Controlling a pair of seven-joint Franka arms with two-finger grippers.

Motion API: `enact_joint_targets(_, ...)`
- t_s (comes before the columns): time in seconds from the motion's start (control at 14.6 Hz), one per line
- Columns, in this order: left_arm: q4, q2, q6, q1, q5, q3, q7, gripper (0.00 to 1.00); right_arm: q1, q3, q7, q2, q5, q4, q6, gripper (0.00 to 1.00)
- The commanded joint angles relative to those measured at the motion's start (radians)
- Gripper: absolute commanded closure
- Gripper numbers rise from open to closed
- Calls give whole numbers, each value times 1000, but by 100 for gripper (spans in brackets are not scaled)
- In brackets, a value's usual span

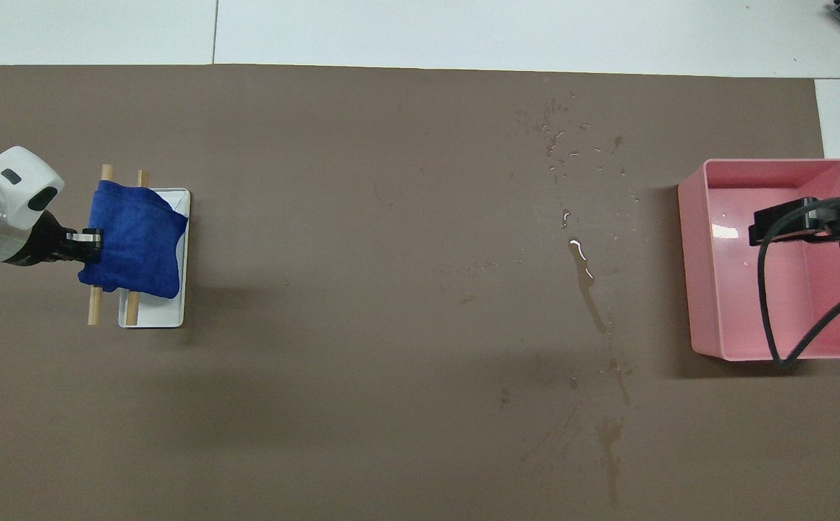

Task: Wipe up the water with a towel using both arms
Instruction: 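Close the left gripper on the blue towel's edge, then lift the towel with the left gripper while the right gripper approaches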

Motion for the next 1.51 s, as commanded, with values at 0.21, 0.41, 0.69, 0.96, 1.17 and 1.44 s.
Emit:
enact_joint_targets(0.21,128,3,-160,-20,8,-4,-78,100,-1,4,6,-20,-10,-22,5,0)
enact_joint_targets(0.41,186,-2,-229,-40,-5,-7,-140,100,0,4,16,-21,-10,-25,5,0)
enact_joint_targets(0.69,242,-9,-292,-61,-63,-19,-238,100,0,4,16,-24,-9,-28,7,0)
enact_joint_targets(0.96,243,-39,-320,-61,-101,-62,-315,100,2,5,44,-21,6,-23,13,0)
enact_joint_targets(1.17,242,-65,-328,-61,-192,-97,-425,100,28,5,142,-20,48,-23,28,0)
enact_joint_targets(1.44,240,-69,-344,-61,-228,-177,-707,100,52,5,338,-14,170,-14,43,0)
